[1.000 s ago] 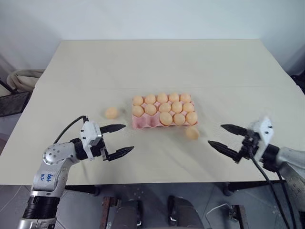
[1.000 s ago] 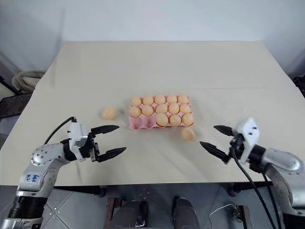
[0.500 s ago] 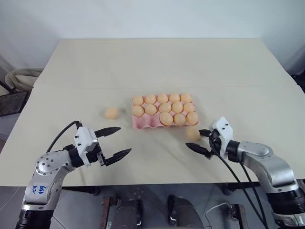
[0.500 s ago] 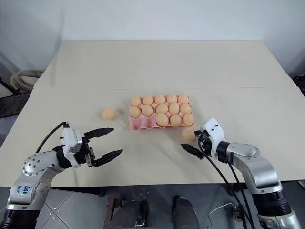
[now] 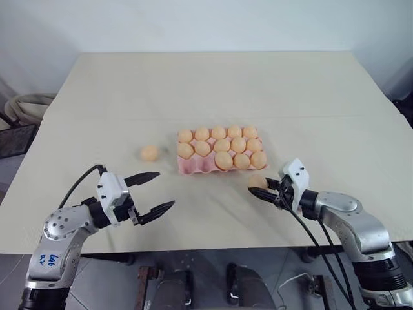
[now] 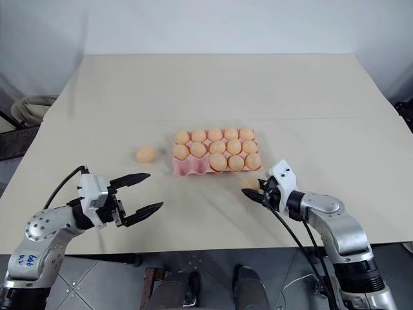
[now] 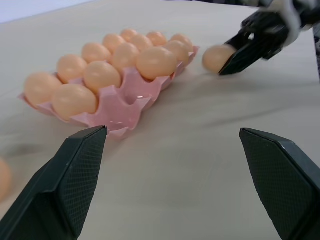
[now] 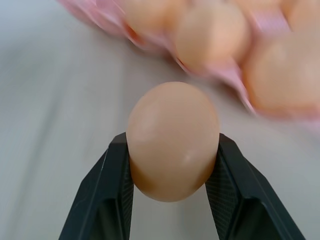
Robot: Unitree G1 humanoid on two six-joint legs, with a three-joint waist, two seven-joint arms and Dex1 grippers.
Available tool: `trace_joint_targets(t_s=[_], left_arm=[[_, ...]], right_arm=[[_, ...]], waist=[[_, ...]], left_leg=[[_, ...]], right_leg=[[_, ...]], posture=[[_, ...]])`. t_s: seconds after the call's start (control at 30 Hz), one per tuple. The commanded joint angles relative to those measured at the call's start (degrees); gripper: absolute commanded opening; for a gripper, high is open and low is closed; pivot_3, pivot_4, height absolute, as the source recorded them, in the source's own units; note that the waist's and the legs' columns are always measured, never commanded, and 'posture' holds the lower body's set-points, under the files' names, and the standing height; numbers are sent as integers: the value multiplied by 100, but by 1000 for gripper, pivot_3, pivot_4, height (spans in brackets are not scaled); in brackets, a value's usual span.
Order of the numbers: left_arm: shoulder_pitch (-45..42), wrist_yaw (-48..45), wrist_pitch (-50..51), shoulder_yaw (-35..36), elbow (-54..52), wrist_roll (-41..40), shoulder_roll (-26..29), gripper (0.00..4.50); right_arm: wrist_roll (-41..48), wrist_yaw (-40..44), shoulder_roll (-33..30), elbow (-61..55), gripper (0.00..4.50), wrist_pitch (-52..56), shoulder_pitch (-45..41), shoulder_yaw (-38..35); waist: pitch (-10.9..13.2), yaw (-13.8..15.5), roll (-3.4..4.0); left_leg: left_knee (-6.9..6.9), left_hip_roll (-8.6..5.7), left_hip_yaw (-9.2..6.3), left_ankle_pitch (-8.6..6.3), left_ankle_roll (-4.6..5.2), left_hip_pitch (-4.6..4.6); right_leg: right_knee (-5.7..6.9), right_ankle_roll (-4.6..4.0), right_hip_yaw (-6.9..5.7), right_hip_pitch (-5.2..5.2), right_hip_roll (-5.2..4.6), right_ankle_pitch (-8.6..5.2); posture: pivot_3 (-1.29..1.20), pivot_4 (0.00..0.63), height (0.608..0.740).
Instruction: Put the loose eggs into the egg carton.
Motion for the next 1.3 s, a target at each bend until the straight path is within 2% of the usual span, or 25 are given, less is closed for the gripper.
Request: trace_joint_targets(t_s=[0.03,0.2,0.33,0.47,0.6,0.7,0.73,0.77,0.83,1.03,1.17,1.3], left_arm=[[212,38,-127,249,-82,-90,13,4500],[405,165,-161,303,-117,-47,-56,4500],[476,305,-220,321,-190,-13,-99,4500],[530,401,-217,322,-302,-22,-119,4500],[594,476,-209,349,-398,-48,-120,4500],[640,511,-213,334,-428,-55,-130,4500],[649,518,-213,328,-433,-60,-135,4500],[655,522,-214,324,-431,-63,-138,4500],[660,524,-218,318,-424,-65,-139,4500],[628,471,-271,357,-258,-65,-128,4500],[629,551,-280,442,-174,-60,-158,4500],[693,627,-226,581,-131,-140,-184,4500]], right_arm=[[163,-209,277,-376,1840,381,-606,263],[-150,-506,744,-104,1840,747,-1496,927],[-645,-872,1203,616,1840,699,-2097,1373],[-927,-1068,1521,1063,1840,596,-2390,1507],[-948,-1071,1579,1101,2862,628,-2471,1370],[-768,-972,1587,810,3958,703,-2472,1220],[-675,-922,1548,632,4368,760,-2445,1147],[-581,-853,1483,446,4474,777,-2389,1061],[-442,-716,1351,170,4474,768,-2271,936],[280,265,510,-681,4474,182,-1220,106],[409,1217,34,-344,4474,-1266,-185,-858],[462,1372,-192,153,4474,-1811,347,-1516]], waist=[[0,-27,0],[0,-67,0],[0,-108,0],[-1,-121,-1],[-1,-111,-2],[-1,-119,-1],[-1,-119,-1],[-1,-118,-1],[-1,-114,-1],[-4,-86,-6],[-4,-90,-7],[-4,-109,-8]], left_leg=[[0,1,0,1,-2,5],[-7,2,-1,2,-5,2],[-3,1,-1,-1,-6,-15],[0,0,0,11,-22,-42],[3,-1,1,27,-9,-63],[2,-1,2,26,-7,-63],[2,-1,2,25,-5,-63],[2,0,2,23,-1,-63],[1,0,2,17,8,-63],[2,0,2,9,19,-65],[2,1,14,9,23,-63],[8,2,32,14,28,-57]], right_leg=[[2,-2,1,1,0,0],[5,-7,0,-5,0,-2],[2,-5,-7,-18,-2,-1],[15,-3,-17,-47,-4,0],[53,-1,-22,-80,-6,2],[52,-1,-23,-81,-6,2],[51,-1,-23,-81,-6,2],[51,-1,-23,-81,-6,2],[54,-1,-24,-84,-6,1],[37,1,-29,-74,-6,3],[23,2,-36,-69,-5,3],[30,2,-33,-68,-5,3]], posture=[[0,150,740],[0,150,740],[0,150,740],[0,150,740],[0,150,740],[0,150,740],[0,150,740],[0,150,740],[0,150,740],[0,150,740],[0,150,740],[0,150,740]])
